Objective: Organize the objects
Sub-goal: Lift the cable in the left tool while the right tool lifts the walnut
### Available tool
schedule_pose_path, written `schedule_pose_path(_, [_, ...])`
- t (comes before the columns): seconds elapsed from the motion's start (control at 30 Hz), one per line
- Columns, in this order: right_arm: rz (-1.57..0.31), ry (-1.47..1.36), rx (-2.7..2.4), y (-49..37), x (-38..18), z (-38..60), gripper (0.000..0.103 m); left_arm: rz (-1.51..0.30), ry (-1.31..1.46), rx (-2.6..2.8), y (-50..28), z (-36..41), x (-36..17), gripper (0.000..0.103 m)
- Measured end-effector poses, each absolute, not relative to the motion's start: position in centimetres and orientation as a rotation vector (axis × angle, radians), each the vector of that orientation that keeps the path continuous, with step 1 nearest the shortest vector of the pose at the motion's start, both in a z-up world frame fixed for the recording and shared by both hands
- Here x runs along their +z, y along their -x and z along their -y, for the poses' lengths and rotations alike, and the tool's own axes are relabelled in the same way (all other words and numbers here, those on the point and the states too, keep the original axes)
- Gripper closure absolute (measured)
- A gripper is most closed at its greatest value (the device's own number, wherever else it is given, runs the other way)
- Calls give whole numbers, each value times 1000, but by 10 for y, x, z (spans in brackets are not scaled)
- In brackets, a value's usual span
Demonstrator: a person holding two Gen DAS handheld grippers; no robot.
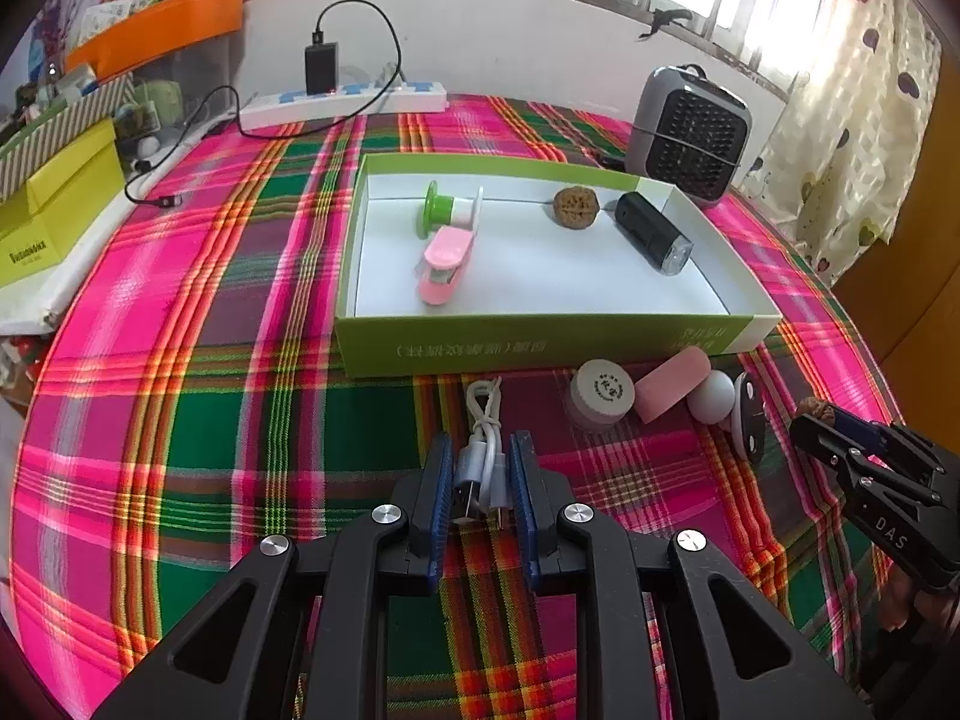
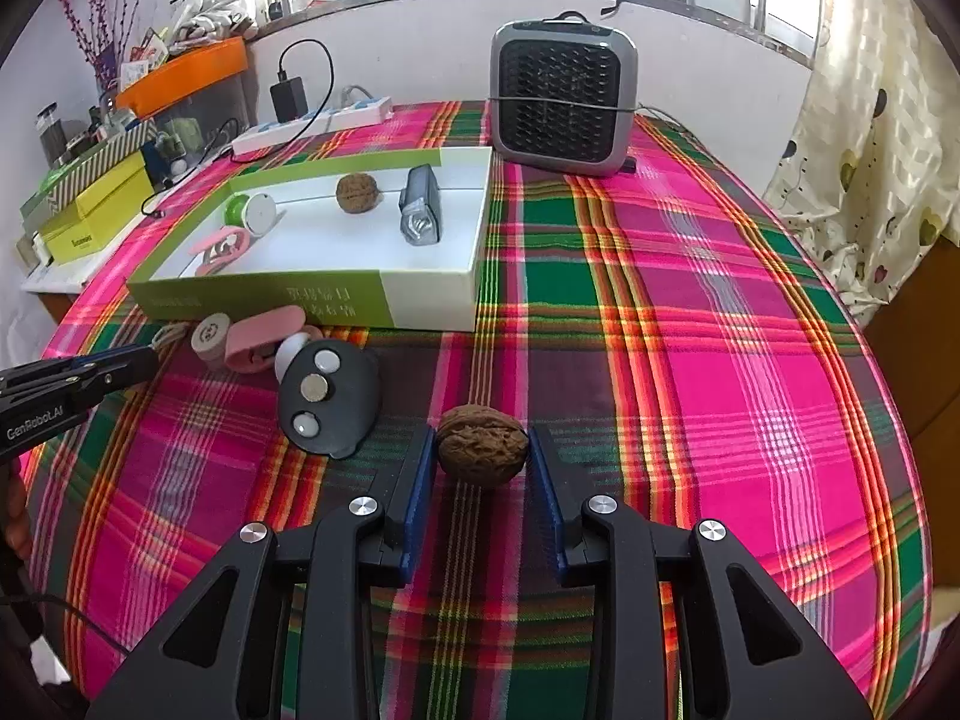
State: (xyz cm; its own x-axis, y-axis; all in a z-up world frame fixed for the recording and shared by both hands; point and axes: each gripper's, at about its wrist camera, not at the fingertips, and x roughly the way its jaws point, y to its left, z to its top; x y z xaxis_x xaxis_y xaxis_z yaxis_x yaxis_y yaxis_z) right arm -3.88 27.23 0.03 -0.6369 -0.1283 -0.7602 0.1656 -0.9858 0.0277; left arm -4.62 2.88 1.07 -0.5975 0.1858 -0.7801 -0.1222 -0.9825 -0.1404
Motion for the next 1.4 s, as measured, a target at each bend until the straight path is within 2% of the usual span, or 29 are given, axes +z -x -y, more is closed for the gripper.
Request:
schedule_pose_path(0.53, [-59,-1225,-2703,35,5,-271,71,102,1307,2645,40,-29,8,86])
schedule_pose_path(1.13, [-64,-1238,-2688,36,2,-266,71,-1,1325,2637,46,-40,3,87])
schedule_pose_path(1.4, [-64,-1240,-2688,37,1,-266,71,21,1320,2639,46,-37,4,88])
